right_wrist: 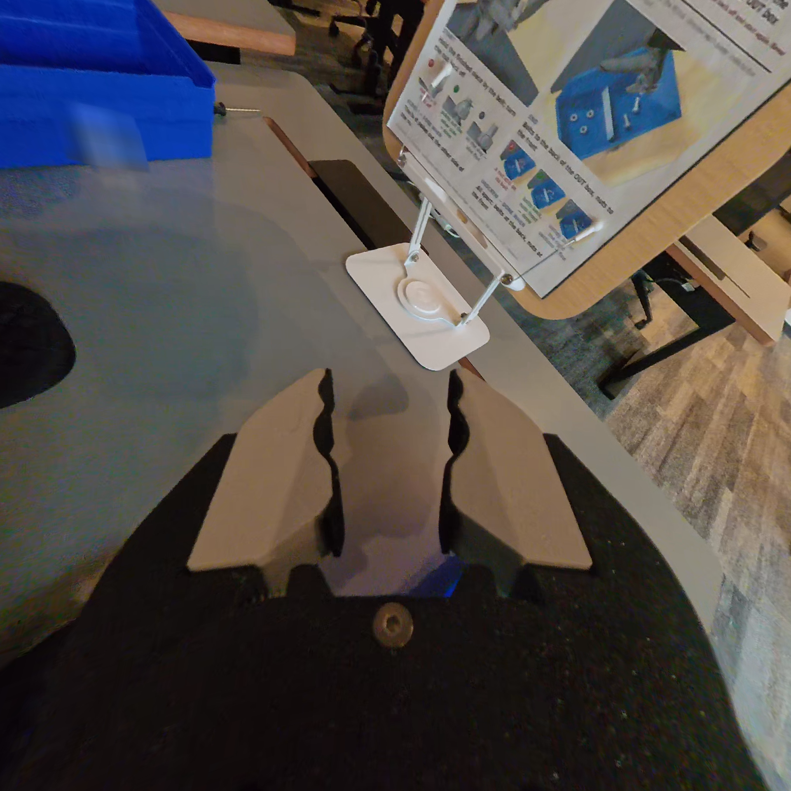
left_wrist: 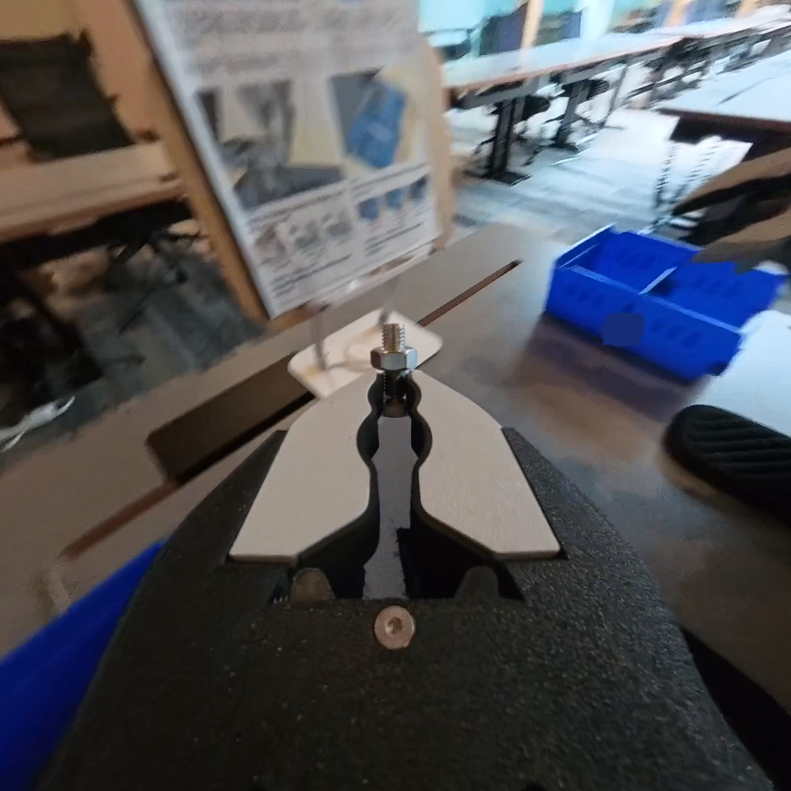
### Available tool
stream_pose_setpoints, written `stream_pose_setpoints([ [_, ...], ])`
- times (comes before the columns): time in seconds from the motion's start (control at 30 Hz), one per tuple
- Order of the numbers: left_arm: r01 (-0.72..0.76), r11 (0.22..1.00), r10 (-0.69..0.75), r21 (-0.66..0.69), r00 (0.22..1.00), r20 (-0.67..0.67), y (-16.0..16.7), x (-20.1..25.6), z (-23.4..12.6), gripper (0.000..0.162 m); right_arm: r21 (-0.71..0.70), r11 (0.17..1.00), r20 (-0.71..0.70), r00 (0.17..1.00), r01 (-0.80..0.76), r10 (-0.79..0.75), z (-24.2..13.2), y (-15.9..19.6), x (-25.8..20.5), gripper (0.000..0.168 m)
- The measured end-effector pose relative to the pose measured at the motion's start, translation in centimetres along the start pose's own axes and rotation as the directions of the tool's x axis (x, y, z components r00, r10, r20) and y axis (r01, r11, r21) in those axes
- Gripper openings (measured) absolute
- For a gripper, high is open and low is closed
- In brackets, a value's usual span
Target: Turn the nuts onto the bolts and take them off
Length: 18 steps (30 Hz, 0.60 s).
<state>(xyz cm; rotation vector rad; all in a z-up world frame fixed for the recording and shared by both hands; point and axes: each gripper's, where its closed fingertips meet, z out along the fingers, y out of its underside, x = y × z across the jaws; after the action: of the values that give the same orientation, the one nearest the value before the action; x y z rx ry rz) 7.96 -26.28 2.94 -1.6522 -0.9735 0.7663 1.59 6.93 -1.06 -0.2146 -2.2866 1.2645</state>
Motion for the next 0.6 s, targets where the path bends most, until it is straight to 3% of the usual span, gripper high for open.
stream_pose_setpoints([
  [0.13, -0.051, 0.986, 0.084, 0.160, 0.975, -0.205, -4.2, 7.6, 2.5, 0.010, 0.060, 0.998, 0.055, 0.998, 0.005, -0.008, 0.0, -1.3, -1.2, 0.051],
  [0.27, -0.031, 0.955, 0.149, 0.296, 0.912, -0.382, -6.4, 13.8, 3.8, 0.009, 0.166, 0.986, 0.182, 0.983, -0.014, -0.016, 0.0, -3.8, -3.7, 0.049],
  [0.43, 0.016, 0.932, 0.194, 0.361, 0.822, -0.536, -7.0, 18.1, 4.6, 0.009, 0.328, 0.943, 0.344, 0.936, -0.048, -0.073, -0.9, -8.4, -6.0, 0.050],
  [0.6, 0.059, 0.941, 0.172, 0.333, 0.763, -0.623, -5.9, 19.7, 6.4, 0.009, 0.545, 0.817, 0.459, 0.883, -0.189, -0.102, -2.6, -13.1, -7.0, 0.047],
])
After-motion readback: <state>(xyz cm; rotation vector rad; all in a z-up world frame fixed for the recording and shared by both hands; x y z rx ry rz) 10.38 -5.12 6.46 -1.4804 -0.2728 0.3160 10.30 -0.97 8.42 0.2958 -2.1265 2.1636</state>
